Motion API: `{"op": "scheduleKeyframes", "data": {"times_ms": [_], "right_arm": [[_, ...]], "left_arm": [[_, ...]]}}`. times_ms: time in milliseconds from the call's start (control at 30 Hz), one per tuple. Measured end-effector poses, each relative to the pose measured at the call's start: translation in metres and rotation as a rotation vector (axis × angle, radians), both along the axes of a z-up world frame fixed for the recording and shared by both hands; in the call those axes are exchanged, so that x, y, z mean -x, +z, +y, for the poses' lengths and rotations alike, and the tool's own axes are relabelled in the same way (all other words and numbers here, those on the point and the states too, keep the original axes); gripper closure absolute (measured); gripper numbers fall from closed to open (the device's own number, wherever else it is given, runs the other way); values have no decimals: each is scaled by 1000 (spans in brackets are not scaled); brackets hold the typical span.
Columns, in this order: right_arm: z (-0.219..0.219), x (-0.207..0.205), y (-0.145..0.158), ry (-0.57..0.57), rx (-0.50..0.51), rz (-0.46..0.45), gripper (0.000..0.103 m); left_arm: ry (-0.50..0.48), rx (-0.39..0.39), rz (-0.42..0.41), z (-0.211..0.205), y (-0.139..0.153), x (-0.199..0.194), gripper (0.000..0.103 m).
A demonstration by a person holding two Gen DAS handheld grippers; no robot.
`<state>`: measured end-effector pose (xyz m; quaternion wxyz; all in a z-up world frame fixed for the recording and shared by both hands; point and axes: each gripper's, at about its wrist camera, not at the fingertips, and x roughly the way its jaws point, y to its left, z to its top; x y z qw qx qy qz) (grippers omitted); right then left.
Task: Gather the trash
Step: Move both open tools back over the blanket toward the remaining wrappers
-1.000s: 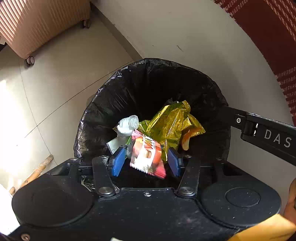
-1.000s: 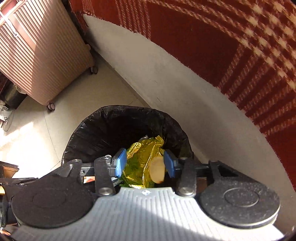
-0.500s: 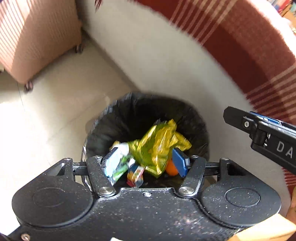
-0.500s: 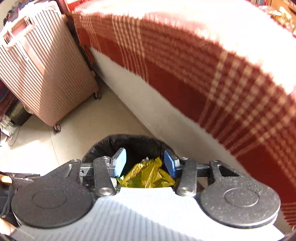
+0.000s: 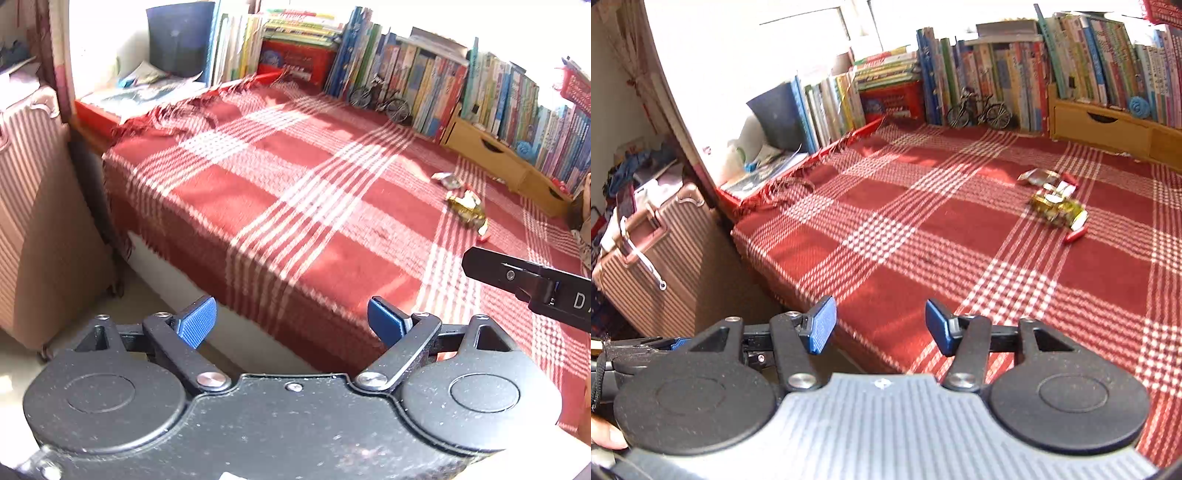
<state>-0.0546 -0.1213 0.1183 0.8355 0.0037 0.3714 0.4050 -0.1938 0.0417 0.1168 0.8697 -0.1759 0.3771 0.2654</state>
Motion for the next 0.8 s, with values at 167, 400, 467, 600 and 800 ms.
{"op": "scheduleKeyframes", "data": {"times_ms": [167,400,467,600,800], "right_arm": [[-19,-62,26,-125,-17,-33,31],[-46,-146,30,-257,39,-67,29],[-52,-173,26,-285,56,-56,29],[-55,-217,16,-323,93,-37,28],[-47,-271,-5,-315,138,13,25]], "left_arm": [[-56,-14,-72,-10,27,-70,12],[-128,28,-105,-30,14,-168,11],[-148,25,-99,-34,8,-193,11],[-181,16,-69,-43,-5,-236,11],[-214,48,-31,-48,-28,-280,11]]}}
